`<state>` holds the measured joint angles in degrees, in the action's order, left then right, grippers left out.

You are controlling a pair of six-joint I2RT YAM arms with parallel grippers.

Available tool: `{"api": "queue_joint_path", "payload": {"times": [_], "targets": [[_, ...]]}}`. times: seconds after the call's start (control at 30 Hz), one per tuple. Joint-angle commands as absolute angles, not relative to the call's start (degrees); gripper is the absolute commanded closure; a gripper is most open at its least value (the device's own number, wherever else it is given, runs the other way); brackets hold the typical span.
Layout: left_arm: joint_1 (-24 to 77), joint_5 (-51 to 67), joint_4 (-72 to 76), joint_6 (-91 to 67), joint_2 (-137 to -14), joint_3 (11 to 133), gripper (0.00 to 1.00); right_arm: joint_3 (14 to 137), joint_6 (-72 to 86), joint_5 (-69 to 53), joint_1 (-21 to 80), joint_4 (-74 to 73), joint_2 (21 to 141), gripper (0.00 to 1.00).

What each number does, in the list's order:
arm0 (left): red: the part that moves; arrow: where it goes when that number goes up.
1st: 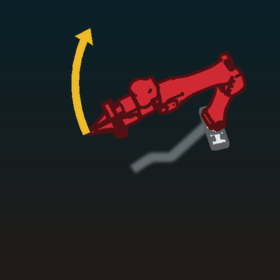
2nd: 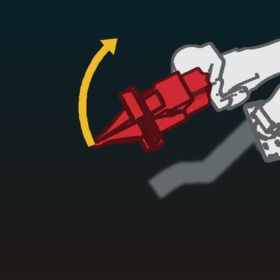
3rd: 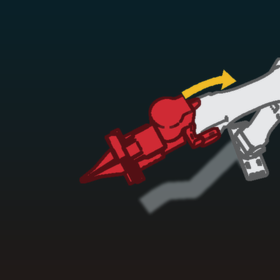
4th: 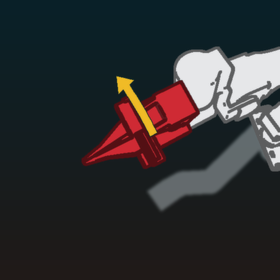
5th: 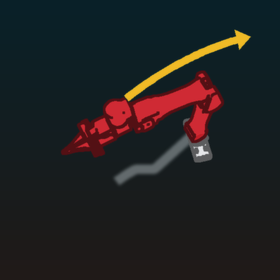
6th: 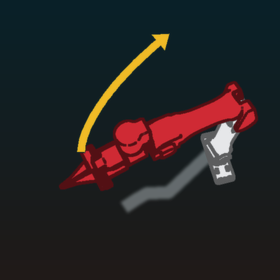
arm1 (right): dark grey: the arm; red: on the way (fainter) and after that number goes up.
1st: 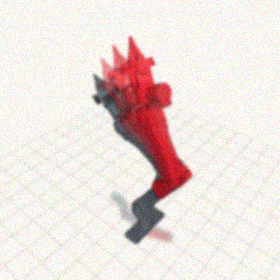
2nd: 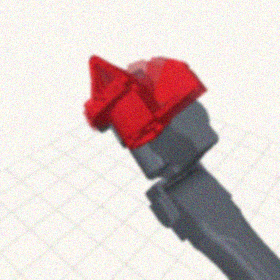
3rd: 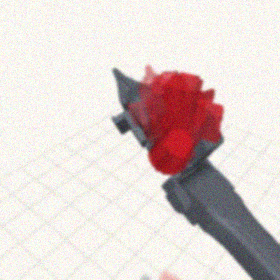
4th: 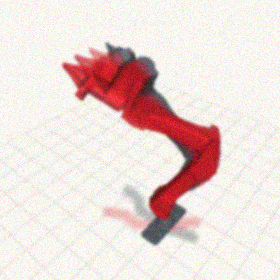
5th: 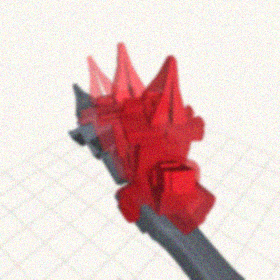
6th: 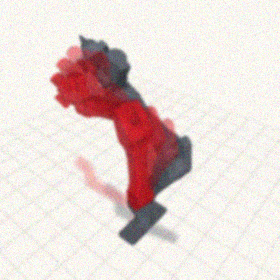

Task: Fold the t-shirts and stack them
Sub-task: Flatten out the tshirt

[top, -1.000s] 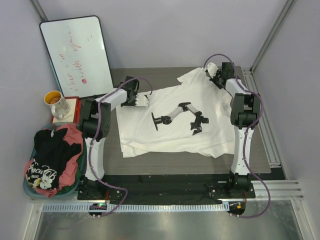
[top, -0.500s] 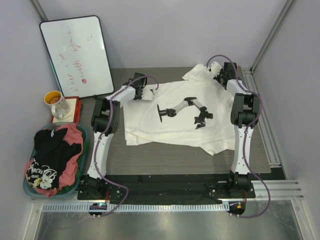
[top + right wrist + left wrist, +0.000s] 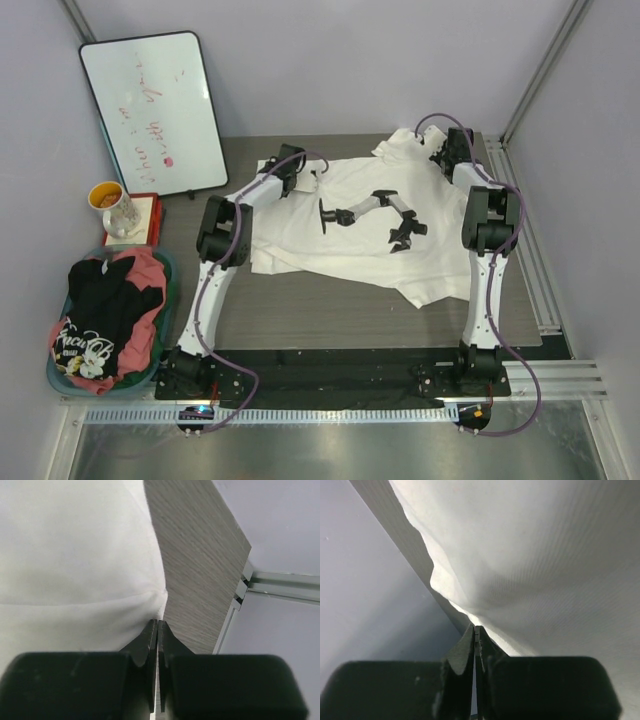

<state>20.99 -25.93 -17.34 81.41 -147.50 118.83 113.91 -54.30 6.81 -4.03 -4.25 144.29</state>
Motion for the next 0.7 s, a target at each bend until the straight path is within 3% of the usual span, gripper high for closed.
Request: {"api": "queue_joint_path", "payload": {"times": [0.0, 0.03, 0.07, 0.13, 0.17, 0.23, 0.33, 0.43, 0.67], "targets": [[20.66, -30.14, -13.47, 82.18, -147.14, 116.90, 1.00, 109.95, -51.43, 8.09, -4.48, -5.28, 139.49, 0.84], [20.57, -30.49, -11.27, 80.35, -145.21, 115.33, 0.91, 109.69, -50.81, 8.17, -4.31, -5.01, 138.61, 0.77], [20.48, -30.85, -7.51, 79.38, -143.98, 114.70, 0.79, 108.82, -50.10, 7.91, -4.22, -4.75, 136.08, 0.62], [20.21, -31.20, -4.58, 77.09, -139.78, 112.78, 0.47, 107.15, -48.52, 7.82, -3.87, -2.73, 133.08, 0.50], [20.13, -31.20, -2.40, 75.51, -138.27, 111.89, 0.42, 105.22, -48.25, 7.30, -3.69, -2.12, 131.15, 0.42], [20.13, -30.16, 1.03, 74.53, -132.41, 107.87, 0.28, 102.93, -48.08, 5.12, -3.52, -1.06, 125.27, 0.36], [20.13, -26.91, 0.89, 73.48, -126.06, 101.36, 0.22, 97.92, -50.78, 0.73, -3.25, -2.28, 116.48, 0.28], [20.04, -22.78, -4.80, 73.83, -116.83, 93.54, 0.22, 92.65, -57.19, -5.26, -3.25, -11.22, 108.04, 0.26], [19.25, -6.35, -24.59, 75.24, -98.54, 77.97, 0.21, 67.79, -84.85, -11.51, -5.00, -35.02, 88.09, 0.24]]}}
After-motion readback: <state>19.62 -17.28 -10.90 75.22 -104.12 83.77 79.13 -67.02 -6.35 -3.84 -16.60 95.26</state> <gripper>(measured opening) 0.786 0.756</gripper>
